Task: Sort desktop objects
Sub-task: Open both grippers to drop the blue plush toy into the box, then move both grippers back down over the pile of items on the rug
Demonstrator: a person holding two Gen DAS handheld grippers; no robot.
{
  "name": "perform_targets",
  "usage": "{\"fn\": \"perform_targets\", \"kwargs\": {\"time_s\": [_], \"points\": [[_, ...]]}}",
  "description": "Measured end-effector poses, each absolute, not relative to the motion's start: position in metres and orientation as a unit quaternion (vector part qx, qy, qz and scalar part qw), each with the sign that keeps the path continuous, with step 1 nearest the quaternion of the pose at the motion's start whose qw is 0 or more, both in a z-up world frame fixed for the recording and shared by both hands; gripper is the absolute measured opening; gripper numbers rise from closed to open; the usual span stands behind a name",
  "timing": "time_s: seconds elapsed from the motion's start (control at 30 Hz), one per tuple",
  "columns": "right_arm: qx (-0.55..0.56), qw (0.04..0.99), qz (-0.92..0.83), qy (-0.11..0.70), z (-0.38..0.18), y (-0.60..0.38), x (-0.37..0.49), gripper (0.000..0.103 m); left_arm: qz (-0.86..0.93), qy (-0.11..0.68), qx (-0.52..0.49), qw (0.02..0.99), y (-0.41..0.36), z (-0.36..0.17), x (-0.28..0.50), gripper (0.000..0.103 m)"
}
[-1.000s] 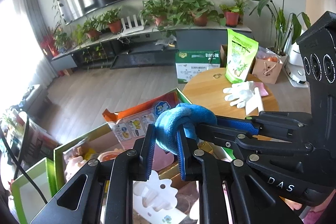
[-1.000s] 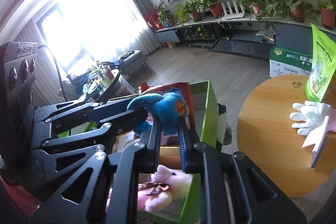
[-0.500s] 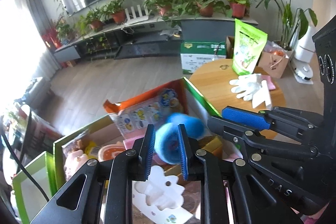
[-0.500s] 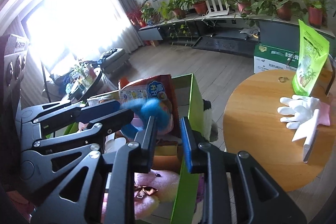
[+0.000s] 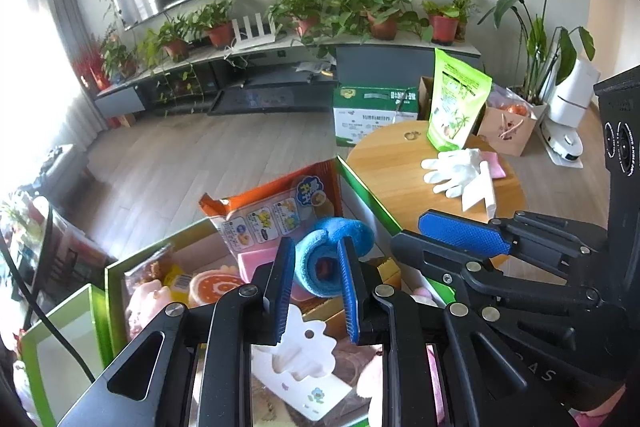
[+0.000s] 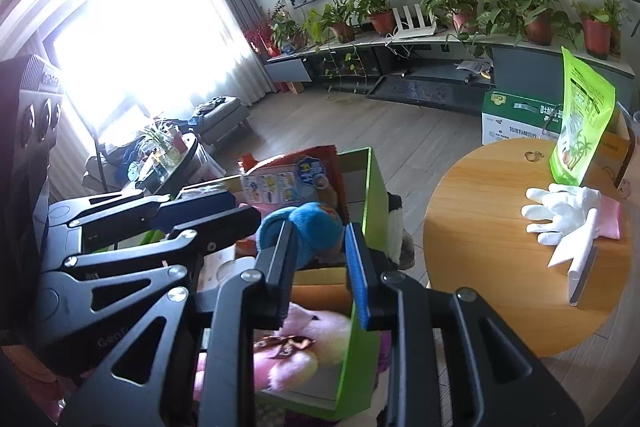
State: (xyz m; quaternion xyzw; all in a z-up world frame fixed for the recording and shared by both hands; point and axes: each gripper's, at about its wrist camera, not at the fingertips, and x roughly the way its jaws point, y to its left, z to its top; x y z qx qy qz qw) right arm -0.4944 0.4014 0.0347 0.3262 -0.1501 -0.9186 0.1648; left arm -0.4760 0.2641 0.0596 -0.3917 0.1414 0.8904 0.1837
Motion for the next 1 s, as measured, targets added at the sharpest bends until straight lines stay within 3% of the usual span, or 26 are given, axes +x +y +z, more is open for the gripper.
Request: {"fn": "perform_targets", "kwargs": {"time_s": [0.17,0.23,0.3,0.43,1.0], "points": [[0.313,0.170,-0.923,-0.142,0.051,0.397,-0.482,0.028,0.900,0.142,-0.371,0.180,0.259,0.079,-0.462,0.022],[0.306,0.172,-0.926,-0.140,0.059,0.396,-0.474,0.029,0.906,0.147,-0.358,0.169,0.257,0.087,-0.454,0.028],[0.298,0.170,-0.930,-0.134,0.069,0.393,-0.464,0.029,0.915,0.149,-0.341,0.157,0.253,0.096,-0.445,0.042],[0.284,0.171,-0.934,-0.131,0.084,0.392,-0.445,0.029,0.926,0.136,-0.319,0.148,0.243,0.113,-0.427,0.058],[0.227,0.125,-0.963,-0.076,0.145,0.358,-0.325,0.034,0.945,0.115,-0.260,0.160,0.209,0.161,-0.323,0.059]]}}
